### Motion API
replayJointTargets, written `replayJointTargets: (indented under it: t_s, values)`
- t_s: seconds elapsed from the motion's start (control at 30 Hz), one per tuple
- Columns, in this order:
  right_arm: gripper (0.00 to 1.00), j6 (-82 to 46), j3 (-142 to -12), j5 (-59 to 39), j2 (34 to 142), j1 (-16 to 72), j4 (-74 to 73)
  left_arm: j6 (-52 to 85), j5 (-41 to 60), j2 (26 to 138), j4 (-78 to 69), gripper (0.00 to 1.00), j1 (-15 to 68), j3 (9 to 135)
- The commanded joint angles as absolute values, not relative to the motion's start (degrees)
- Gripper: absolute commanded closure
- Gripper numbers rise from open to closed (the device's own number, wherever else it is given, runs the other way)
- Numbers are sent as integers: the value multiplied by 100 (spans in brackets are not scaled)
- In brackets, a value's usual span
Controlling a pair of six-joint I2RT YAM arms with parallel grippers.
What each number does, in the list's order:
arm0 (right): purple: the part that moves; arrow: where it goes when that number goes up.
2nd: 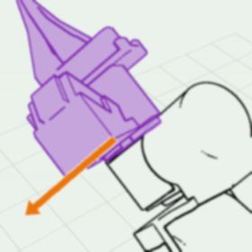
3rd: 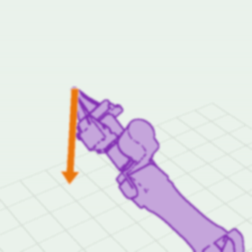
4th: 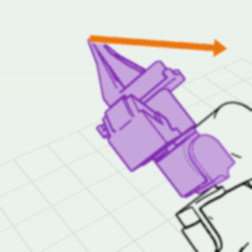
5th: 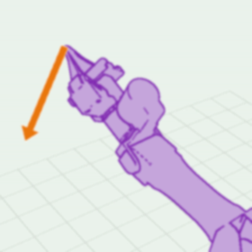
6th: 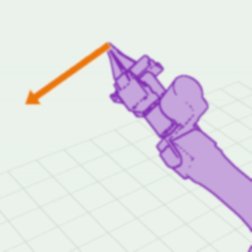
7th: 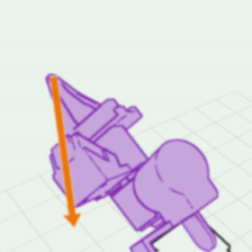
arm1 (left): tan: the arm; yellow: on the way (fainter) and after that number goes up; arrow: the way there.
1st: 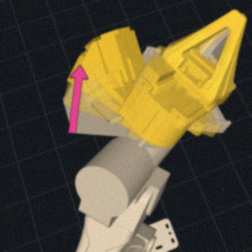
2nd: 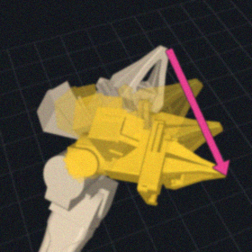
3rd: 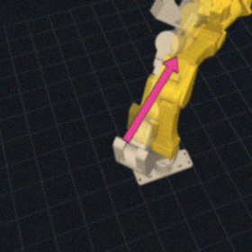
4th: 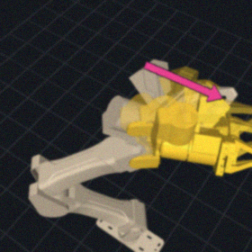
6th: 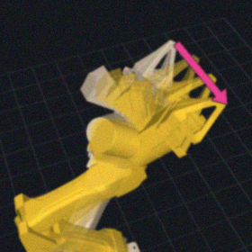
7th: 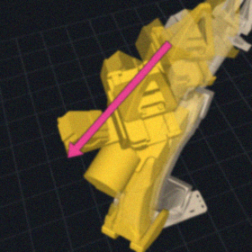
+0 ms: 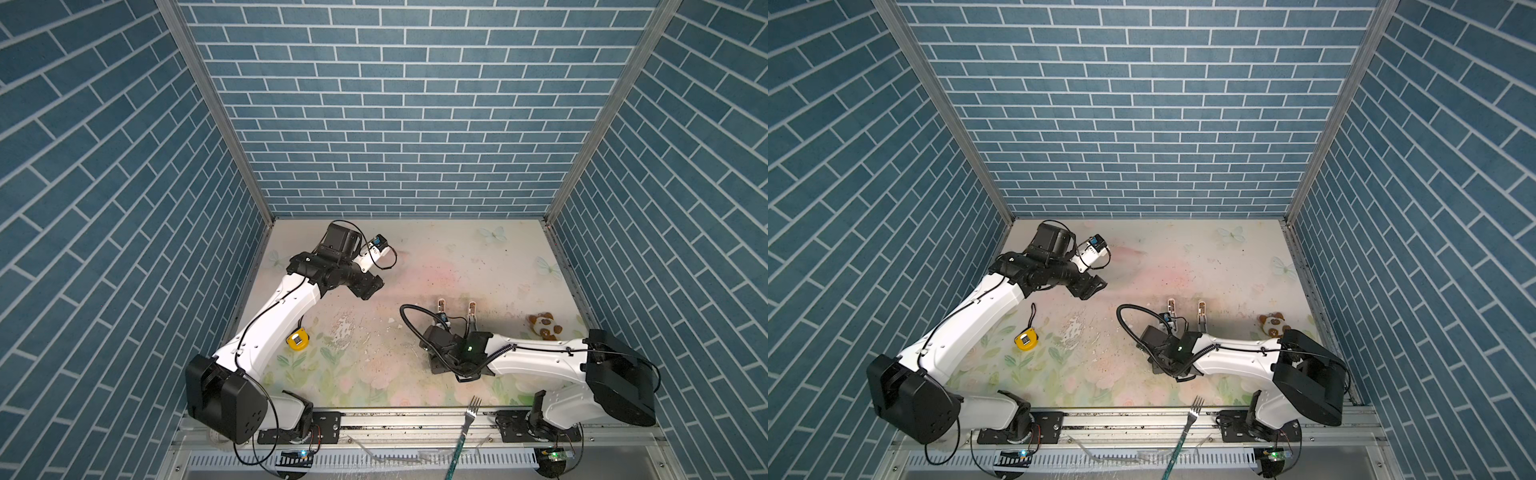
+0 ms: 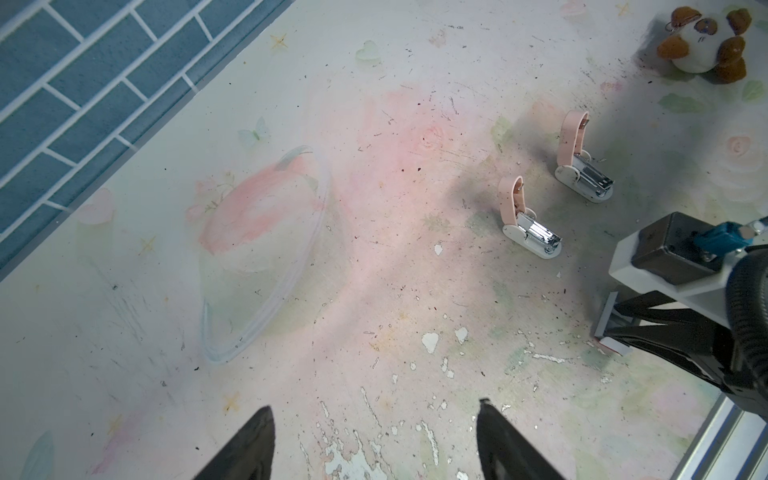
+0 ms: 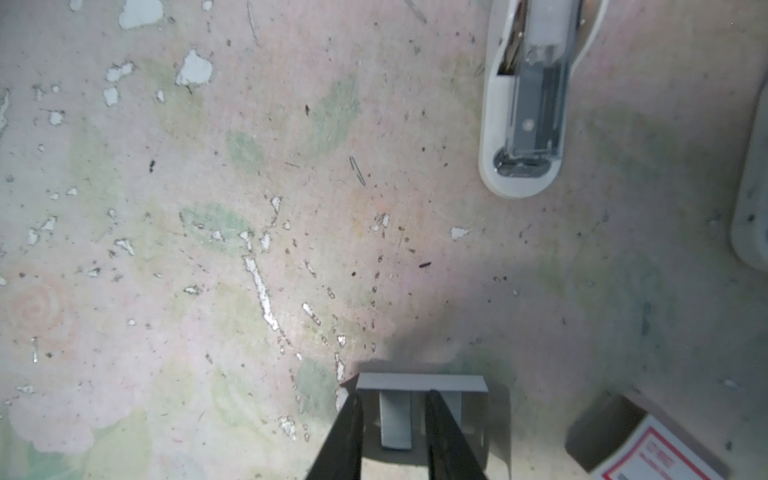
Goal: Load the staples into the stapler
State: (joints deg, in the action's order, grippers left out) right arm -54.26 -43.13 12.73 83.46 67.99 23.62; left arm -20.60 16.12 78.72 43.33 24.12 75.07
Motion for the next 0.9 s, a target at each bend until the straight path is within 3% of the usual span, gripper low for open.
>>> replayJointTargets:
  t_s: [0.0, 0.17, 0.87]
  values:
    - [73, -5614, -4426, 1466, 8332, 6842, 2549, -2074, 1608, 7749, 4286, 22, 2365, 7409]
    - [78, -5646, -4359, 1433, 8276, 6856, 2564, -2065, 1626, 7754, 4280, 22, 2362, 7418]
    - [78, -5713, -4271, 1326, 8429, 6916, 2468, -2062, 1630, 7814, 4280, 22, 2349, 7427]
